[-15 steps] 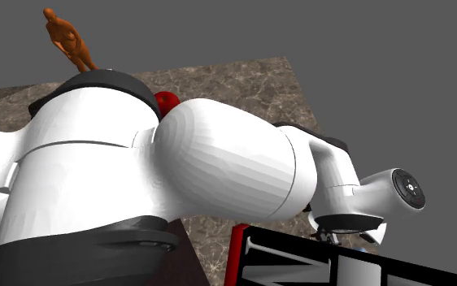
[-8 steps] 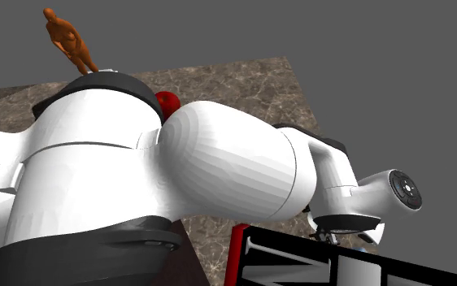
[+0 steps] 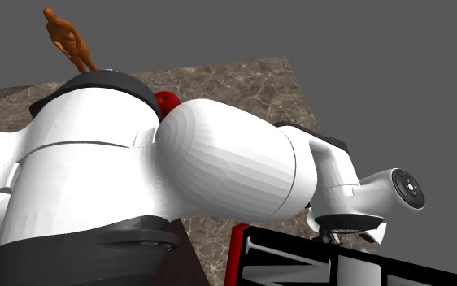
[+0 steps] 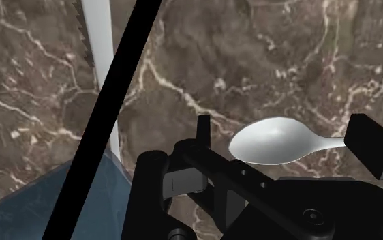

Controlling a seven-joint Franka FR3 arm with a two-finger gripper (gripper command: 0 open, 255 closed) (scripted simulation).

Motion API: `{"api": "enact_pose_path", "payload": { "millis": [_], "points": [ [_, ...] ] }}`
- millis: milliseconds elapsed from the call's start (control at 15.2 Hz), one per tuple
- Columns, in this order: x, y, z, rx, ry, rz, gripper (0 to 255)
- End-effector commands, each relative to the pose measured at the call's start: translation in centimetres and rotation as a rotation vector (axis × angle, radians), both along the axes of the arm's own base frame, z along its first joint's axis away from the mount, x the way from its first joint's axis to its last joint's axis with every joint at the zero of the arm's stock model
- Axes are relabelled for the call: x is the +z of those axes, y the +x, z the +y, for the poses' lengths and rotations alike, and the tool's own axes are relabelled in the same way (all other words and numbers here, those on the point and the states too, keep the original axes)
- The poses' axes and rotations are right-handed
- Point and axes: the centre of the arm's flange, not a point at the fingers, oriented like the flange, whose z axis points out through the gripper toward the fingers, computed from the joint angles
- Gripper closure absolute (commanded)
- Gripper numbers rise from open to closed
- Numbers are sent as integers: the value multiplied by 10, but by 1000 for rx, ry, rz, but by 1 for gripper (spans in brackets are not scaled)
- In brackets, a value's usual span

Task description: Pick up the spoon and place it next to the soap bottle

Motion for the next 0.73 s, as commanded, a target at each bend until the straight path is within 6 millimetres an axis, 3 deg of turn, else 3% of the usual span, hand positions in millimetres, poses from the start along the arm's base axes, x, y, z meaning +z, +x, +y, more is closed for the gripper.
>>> {"api": "enact_pose_path", "payload": {
  "millis": [0,132,660],
  "points": [
    [21,3,-2,0,0,0,0],
    [44,6,-4,0,0,0,0],
    [44,6,-4,0,0,0,0]
  ]
}}
